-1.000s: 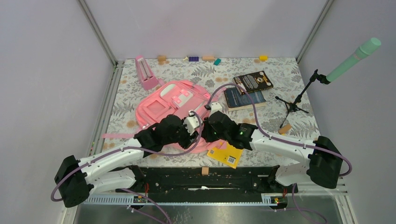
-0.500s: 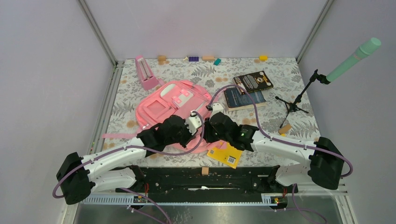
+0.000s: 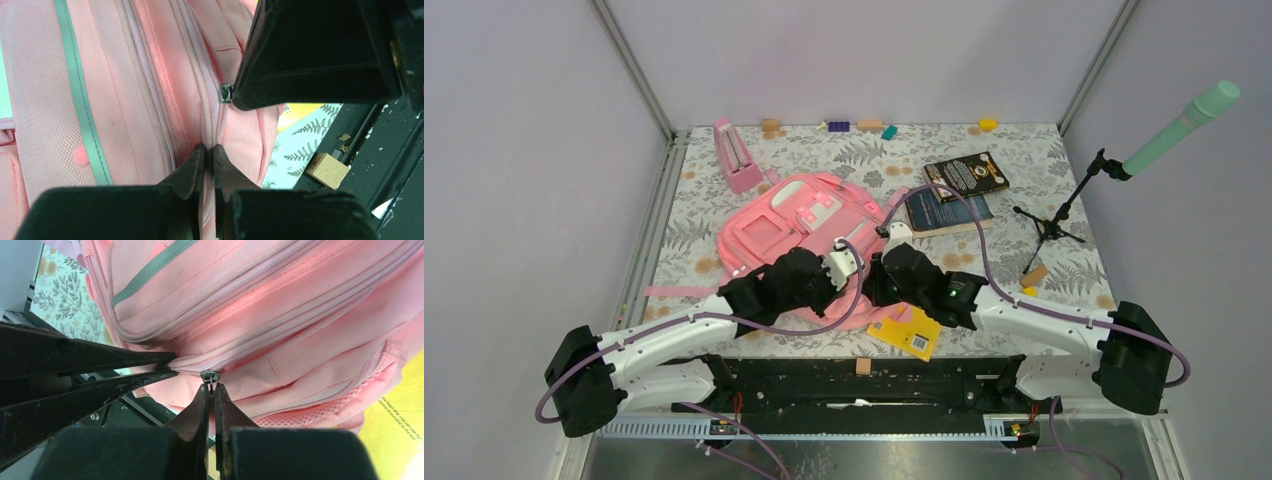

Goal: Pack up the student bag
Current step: Zip the student bag at the center of the board.

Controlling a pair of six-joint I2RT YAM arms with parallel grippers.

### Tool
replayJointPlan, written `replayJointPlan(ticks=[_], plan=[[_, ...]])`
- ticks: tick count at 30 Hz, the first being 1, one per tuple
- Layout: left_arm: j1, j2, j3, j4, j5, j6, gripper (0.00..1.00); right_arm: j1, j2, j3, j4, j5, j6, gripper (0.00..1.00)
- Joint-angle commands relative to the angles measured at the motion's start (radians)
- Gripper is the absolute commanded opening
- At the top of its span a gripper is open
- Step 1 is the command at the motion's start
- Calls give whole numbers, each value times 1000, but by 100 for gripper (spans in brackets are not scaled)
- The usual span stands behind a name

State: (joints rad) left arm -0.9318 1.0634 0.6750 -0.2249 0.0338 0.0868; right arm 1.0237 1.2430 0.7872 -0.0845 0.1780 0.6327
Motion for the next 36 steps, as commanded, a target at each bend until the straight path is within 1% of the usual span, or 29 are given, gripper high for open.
replayJointPlan(ticks=[1,9,17,24,27,32,34,35,36], plan=[[13,-8,30,-27,-144,39,0,-51,-35,0,-74,82,-47,0],[4,-6,34,-32,-152,43,0,-105,7,53,-148,221,-184,0],[-19,-6,41,-52,-201,47,0,-185,77,84,-151,227,-242,0],[-34,0,48,-67,-247,44,0,-260,125,96,-127,211,-275,0],[-35,-2,48,-71,-258,44,0,-309,150,94,-108,172,-275,0],[-41,-16,51,-74,-221,47,0,-323,140,80,-104,102,-270,0],[-46,-19,62,-74,-195,55,0,-323,120,44,-67,54,-261,0],[-48,-19,69,-76,-195,56,4,-323,111,25,-37,31,-259,0],[-50,-16,82,-78,-203,48,17,-323,108,15,-22,13,-256,0]])
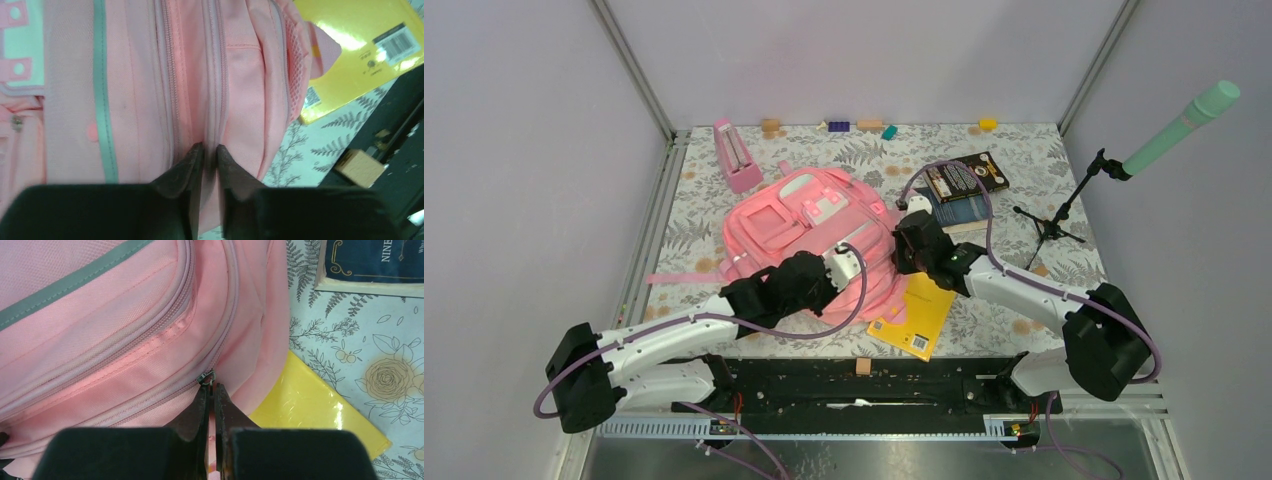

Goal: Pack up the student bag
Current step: Zip the student bag at the center of the board.

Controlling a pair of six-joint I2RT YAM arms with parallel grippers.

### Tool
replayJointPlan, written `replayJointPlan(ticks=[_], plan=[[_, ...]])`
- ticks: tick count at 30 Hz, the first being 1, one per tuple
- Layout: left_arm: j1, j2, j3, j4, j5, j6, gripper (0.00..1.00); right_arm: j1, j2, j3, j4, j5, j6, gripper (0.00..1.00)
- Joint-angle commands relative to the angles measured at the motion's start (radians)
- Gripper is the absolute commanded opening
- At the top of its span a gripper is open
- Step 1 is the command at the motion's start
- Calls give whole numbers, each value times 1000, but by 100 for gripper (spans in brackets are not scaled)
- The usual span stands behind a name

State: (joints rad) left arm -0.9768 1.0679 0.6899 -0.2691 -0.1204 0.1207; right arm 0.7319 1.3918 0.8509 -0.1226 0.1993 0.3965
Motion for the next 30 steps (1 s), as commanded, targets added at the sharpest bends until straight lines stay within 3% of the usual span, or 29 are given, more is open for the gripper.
replayJointPlan(ticks=[1,5,13,18,24,30], plan=[[-6,-19,79,-37,-56,2,34,-31,-43,-53,17,-20,-14,0],[-16,-15,120,-8,-51,-23,57,-30,-43,-57,11,-79,15,0],[-22,114,238,100,-104,12,78,-24,-96,-113,45,-154,88,0],[-22,275,306,100,-139,59,82,-4,-135,-147,71,-173,126,0],[-20,345,305,165,-161,72,82,56,-137,-149,79,-170,154,0],[-13,373,278,190,-189,71,69,84,-126,-146,92,-163,170,0]])
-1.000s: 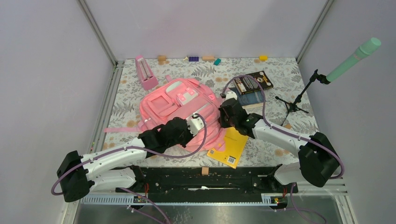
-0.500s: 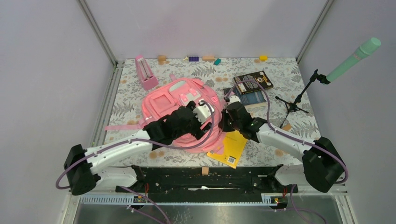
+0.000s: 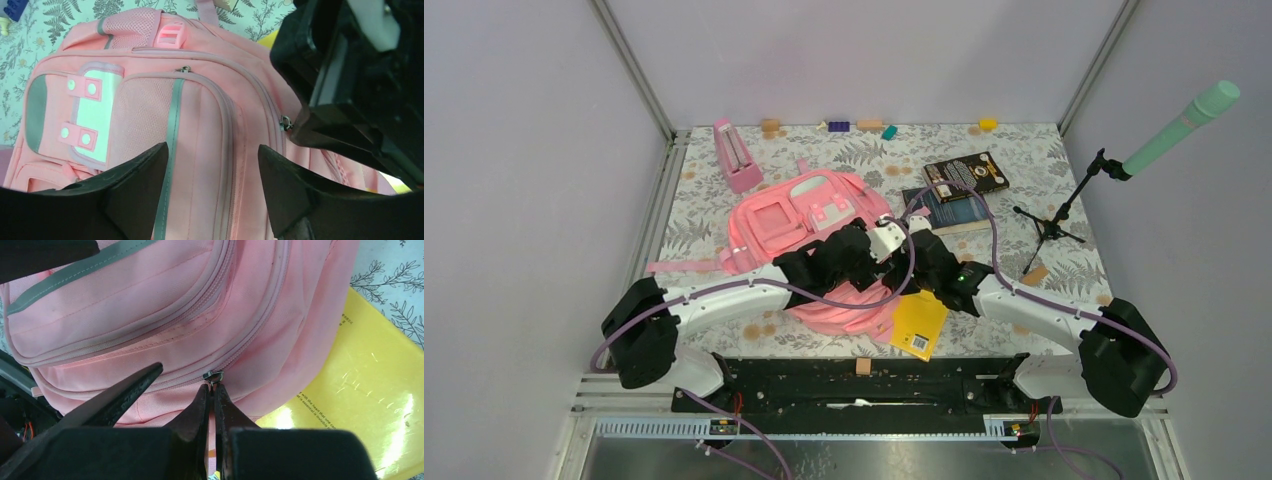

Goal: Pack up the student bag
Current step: Zip the student bag at the center of the board.

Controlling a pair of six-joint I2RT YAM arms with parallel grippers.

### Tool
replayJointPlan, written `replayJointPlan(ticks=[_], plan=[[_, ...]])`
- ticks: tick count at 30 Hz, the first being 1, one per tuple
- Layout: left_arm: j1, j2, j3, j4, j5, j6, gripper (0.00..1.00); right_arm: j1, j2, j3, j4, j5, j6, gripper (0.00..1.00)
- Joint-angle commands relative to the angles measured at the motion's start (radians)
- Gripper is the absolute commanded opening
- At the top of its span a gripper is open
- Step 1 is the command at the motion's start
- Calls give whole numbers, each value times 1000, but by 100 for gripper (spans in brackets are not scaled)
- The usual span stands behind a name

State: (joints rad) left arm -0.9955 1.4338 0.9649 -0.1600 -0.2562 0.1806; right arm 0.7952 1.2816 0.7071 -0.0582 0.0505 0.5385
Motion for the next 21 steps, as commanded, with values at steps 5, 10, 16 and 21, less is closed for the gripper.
replayJointPlan(ticks=[5,10,16,21], plan=[[9,5,-27,98,-71,23,65,21,-18,0,26,-9,26,0],[32,-6,-74,144,-28,15,68,21,-41,-2,12,15,18,0],[57,-4,-97,156,25,-19,66,21,-76,-14,5,42,15,0],[61,15,-101,152,46,-14,33,21,-85,-16,0,48,8,0]])
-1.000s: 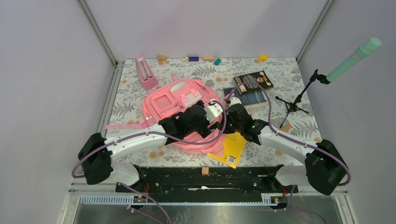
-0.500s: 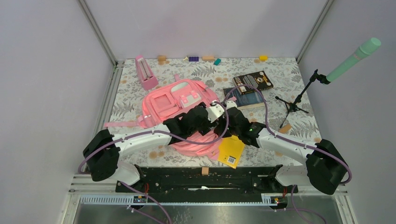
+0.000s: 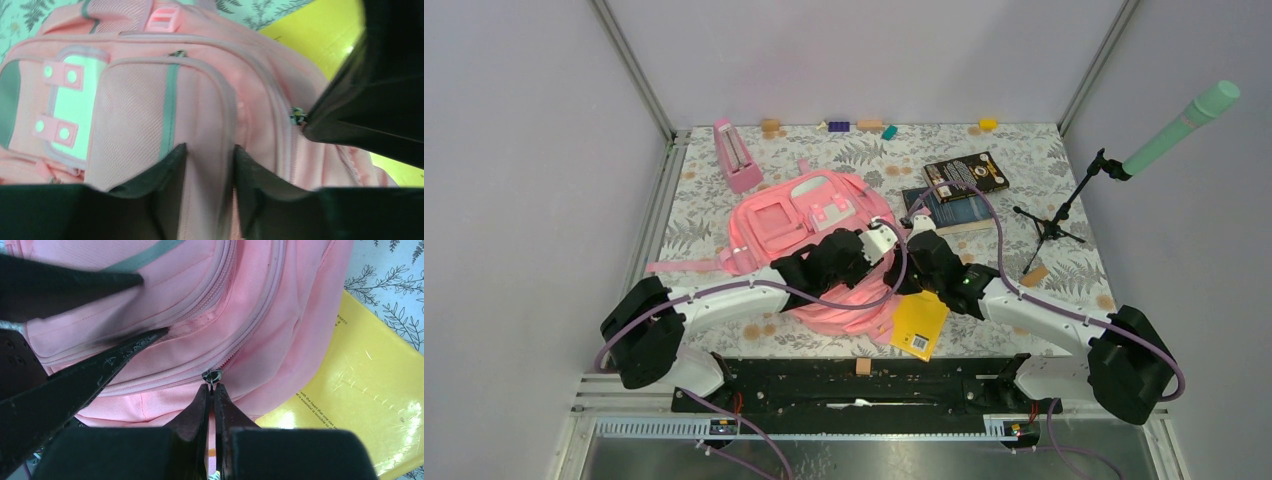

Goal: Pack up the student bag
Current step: Zip the student bag at the center of the board.

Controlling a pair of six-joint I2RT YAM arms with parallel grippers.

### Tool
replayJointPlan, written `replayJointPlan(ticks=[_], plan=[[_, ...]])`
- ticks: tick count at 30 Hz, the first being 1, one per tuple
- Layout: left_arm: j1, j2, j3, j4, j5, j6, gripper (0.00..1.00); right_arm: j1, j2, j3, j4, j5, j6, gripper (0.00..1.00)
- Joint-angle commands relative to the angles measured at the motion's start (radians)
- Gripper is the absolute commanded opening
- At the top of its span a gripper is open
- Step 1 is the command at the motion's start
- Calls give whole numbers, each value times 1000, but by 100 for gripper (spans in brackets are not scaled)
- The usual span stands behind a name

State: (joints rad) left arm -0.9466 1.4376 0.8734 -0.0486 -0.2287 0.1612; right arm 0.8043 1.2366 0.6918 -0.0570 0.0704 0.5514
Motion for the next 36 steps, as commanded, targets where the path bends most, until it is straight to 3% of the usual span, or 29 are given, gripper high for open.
replayJointPlan(ticks=[1,3,5,22,36], plan=[[13,14,-8,36,29,7,29,10,-42,2,-5,31,-11,0],[13,14,-8,27,48,13,12,10,-44,6,-18,46,-26,0],[14,12,-11,18,53,19,1,10,-47,9,-32,69,-35,0],[13,-89,-62,26,43,78,0,-93,-32,16,-84,176,-134,0],[13,-136,-70,15,25,166,0,-209,56,78,-85,144,-205,0]])
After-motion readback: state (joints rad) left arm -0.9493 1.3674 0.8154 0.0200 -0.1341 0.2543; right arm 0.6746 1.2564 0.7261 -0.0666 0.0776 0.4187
